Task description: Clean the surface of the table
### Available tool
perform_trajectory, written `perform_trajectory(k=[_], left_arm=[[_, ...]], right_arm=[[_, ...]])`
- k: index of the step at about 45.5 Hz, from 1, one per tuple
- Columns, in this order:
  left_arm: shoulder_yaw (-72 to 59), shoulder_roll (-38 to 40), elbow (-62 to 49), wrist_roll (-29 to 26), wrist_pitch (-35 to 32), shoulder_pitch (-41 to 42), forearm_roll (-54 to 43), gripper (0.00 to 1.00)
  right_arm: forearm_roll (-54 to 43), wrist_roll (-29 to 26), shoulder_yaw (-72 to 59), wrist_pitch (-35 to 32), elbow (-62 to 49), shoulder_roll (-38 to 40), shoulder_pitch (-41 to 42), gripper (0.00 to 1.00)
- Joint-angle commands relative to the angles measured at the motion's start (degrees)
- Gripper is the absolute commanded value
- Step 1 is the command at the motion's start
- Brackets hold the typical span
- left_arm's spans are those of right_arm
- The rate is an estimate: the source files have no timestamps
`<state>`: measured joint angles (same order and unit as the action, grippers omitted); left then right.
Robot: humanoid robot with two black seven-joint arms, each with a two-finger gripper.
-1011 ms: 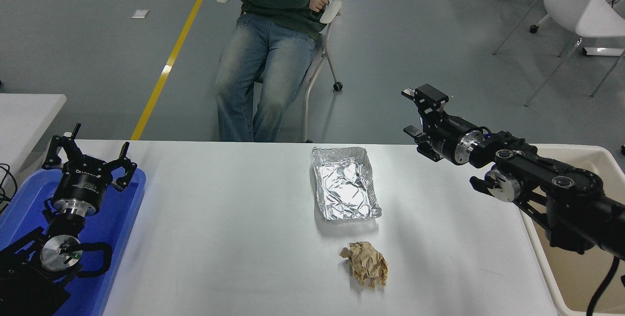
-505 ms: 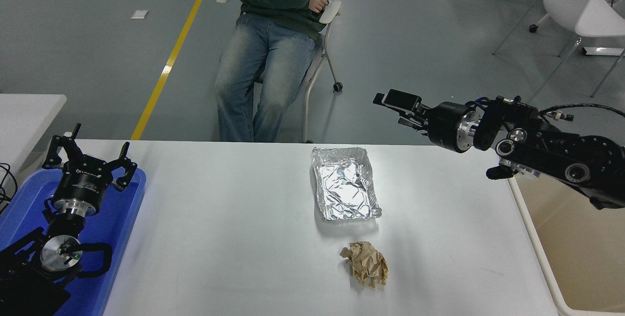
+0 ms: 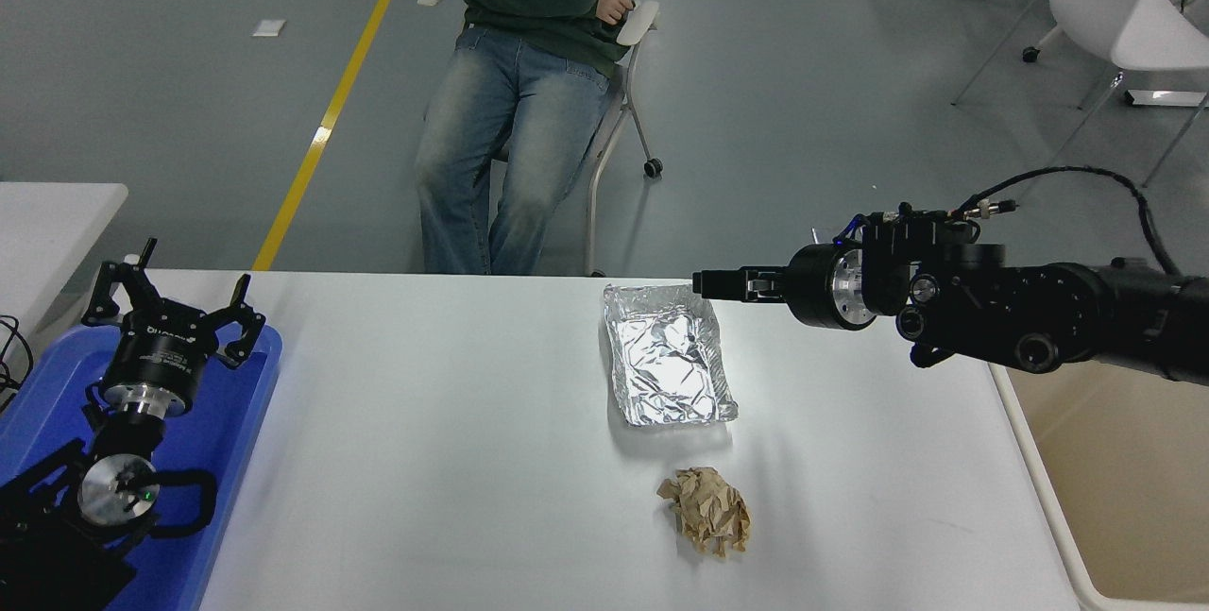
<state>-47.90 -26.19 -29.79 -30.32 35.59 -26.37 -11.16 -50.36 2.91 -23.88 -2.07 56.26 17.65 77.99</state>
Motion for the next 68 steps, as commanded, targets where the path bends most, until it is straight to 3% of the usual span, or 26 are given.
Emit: perform_trajectory(k=[1,15,37,54,68], left_arm=[[0.00,0.00,0.00,0.00,0.00,0.00,-0.01,1.00],[0.00,0.00,0.00,0.00,0.00,0.00,-0.01,1.00],[0.00,0.00,0.00,0.00,0.01,0.00,-0.01,1.00],[0.00,0.00,0.00,0.00,0.01,0.00,-0.01,1.00],[0.00,0.00,0.00,0.00,0.00,0.00,-0.01,1.00]], right_arm=[[2.28,-8.17,-2.40,-2.94,-5.81,-7.01,0.41,0.99],[13.71,-13.36,-3.01,-5.58,-11.35,-13.07,-1.43,0.99],[13.98,-14.07,-3.80,-6.02,-18.99,-17.65,-6.26,0.98],[13.80,-14.07,-3.89,-7.86,-27.87,-17.65,-10.92,0.91],[13.89,-14.16,-3.45,-7.87,-28.14,-17.65,-12.07,0.91]])
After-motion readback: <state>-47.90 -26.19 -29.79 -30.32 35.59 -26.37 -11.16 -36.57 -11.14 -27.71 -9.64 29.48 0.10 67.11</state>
